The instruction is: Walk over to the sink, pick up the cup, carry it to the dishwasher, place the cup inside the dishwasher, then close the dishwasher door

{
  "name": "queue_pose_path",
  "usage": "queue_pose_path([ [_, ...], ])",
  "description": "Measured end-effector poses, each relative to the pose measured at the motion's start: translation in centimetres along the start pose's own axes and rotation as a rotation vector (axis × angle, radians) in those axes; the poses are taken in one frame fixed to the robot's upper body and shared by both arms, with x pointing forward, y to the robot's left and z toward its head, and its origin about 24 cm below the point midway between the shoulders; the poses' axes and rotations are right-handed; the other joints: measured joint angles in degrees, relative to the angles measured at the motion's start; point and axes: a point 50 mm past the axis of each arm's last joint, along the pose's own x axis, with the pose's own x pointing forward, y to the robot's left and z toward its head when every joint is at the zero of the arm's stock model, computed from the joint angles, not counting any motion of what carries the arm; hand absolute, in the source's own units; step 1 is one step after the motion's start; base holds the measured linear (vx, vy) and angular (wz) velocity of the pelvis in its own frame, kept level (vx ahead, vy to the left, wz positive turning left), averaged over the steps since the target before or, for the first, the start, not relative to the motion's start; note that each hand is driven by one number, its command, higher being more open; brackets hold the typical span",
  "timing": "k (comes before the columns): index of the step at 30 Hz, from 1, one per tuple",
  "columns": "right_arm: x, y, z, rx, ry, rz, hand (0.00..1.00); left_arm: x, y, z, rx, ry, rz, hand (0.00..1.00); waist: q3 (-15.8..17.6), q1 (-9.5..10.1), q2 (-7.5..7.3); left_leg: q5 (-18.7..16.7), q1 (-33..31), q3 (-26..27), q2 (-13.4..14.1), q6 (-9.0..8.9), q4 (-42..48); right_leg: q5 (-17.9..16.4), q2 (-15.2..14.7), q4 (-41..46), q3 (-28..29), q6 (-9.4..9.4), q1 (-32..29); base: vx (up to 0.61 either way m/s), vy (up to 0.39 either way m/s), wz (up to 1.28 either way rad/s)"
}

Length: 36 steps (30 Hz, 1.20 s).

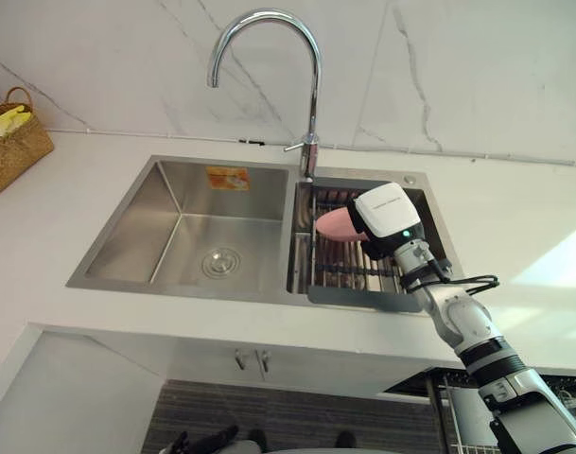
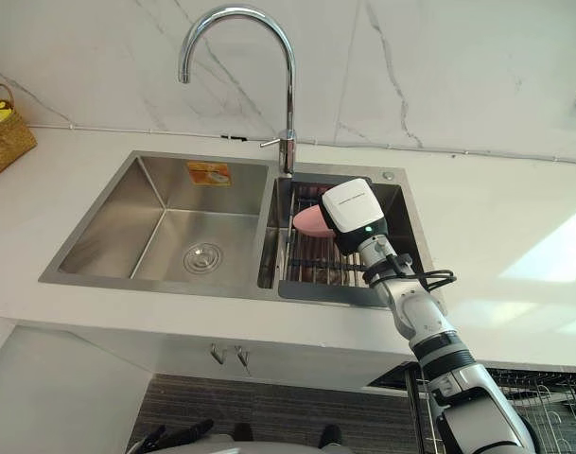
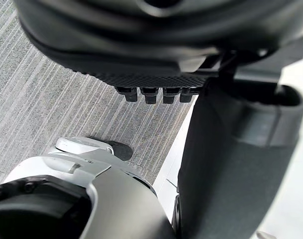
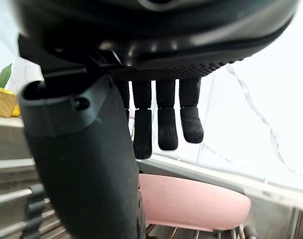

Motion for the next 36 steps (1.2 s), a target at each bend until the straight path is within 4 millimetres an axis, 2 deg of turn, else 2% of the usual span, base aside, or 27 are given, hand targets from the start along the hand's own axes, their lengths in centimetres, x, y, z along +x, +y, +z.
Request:
queue_pose_path([
  [8, -1.0, -0.8, 0.1, 0.189, -0.013, 0.129, 1.0, 0.0, 0.0, 0.0, 0.0, 0.023, -0.002, 1.0, -0.14, -0.56, 0.25, -0.23, 0.65, 0.15, 0.2, -0.14, 0.1, 0.39, 0.25, 0.02, 0.35, -0.35, 0.54, 0.0, 0.0, -0.01],
  [13, -1.6, -0.7, 0.5, 0.204, -0.034, 0.205, 1.0, 0.0, 0.0, 0.1, -0.014, 0.038, -0.002, 1.0, -0.14, -0.62, 0.25, -0.57, 1.29, 0.99, 0.4, -0.29, 0.15, 0.3, 0.39, 0.0, 1.13, -0.38, 0.78, -0.02, 0.001, -0.09],
  [18, -2.0, -3.5, 0.4, 0.226, -0.05, 0.081, 1.0, 0.0, 0.0, 0.5, -0.023, 0.035, 0.003, 1.0, -0.17, -0.88, 0.23, -0.86, 1.68, 1.92, 1.05, -0.7, 0.41, -0.2, 1.01, 0.01, 1.76, -0.71, 0.82, -0.02, -0.02, -0.1],
  [23, -2.7, -5.0, 0.6, 0.199, -0.078, -0.014, 1.0, 0.0, -0.1, 0.6, -0.024, 0.041, 0.006, 1.0, -0.5, -1.4, 0.11, -1.02, 1.94, 1.97, 1.6, -0.97, 0.41, -0.43, 1.55, 0.01, 1.76, -1.12, 1.02, 0.0, -0.013, -0.01],
  [36, -3.5, -3.7, 0.7, 0.093, -0.071, 0.031, 1.0, 0.0, -0.2, 0.6, -0.055, 0.049, 0.004, 1.0, -1.09, -1.52, -0.48, -1.04, 2.54, 1.98, 1.69, -0.99, 0.11, -0.29, 1.68, 0.02, 1.84, -1.2, 1.49, 0.0, 0.0, 0.0],
])
